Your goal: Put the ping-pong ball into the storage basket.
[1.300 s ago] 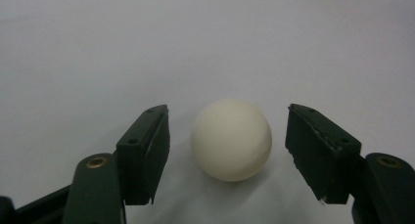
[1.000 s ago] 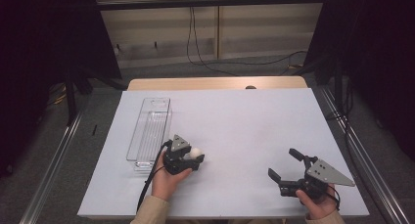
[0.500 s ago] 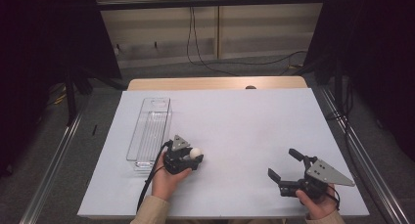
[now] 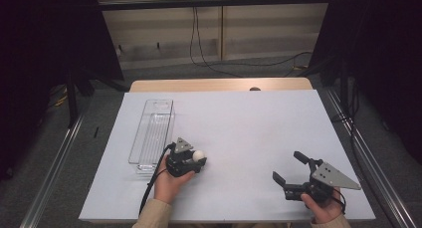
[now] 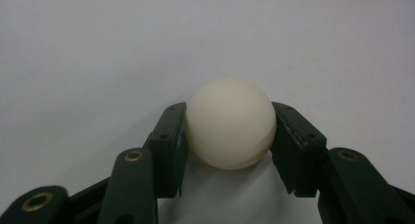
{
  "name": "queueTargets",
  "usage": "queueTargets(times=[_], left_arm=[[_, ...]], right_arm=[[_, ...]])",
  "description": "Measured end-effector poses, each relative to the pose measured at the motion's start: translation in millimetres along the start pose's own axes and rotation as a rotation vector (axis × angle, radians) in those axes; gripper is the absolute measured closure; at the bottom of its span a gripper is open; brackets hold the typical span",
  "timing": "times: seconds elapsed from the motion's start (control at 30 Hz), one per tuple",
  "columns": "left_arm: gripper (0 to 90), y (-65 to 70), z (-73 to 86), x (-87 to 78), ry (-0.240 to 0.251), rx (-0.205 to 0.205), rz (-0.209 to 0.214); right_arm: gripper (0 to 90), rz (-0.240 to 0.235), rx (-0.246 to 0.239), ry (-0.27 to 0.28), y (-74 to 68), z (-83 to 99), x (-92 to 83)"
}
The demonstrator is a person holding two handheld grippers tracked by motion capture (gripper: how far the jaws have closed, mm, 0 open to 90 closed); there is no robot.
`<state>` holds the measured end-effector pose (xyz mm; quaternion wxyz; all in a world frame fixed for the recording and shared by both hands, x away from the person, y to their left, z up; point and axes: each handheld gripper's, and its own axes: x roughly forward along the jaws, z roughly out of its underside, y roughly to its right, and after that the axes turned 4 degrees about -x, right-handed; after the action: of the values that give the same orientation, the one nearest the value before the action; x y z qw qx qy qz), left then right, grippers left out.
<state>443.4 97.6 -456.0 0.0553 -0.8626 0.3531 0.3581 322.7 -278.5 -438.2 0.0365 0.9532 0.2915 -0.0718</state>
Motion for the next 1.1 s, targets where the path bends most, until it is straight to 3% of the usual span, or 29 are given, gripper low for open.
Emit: queueTargets(times=[0.47,0.67,1.1], left_arm=[[51.1,-0.7,-0.8,-1.6,0.027,-0.034,-0.002],[51.1,-2.6,-1.2,-4.0,0.017,-0.037,0.015],[51.1,-3.3,-2.9,-10.4,0.047,-0.073,0.028]], right_arm=[[2.6,0.002,0.001,-0.004,0.0,-0.4,-1.0],[2.6,0.000,0.000,-0.003,0.0,-0.2,-0.9],[2.6,0.000,-0.001,-0.003,0.2,-0.1,-1.0]])
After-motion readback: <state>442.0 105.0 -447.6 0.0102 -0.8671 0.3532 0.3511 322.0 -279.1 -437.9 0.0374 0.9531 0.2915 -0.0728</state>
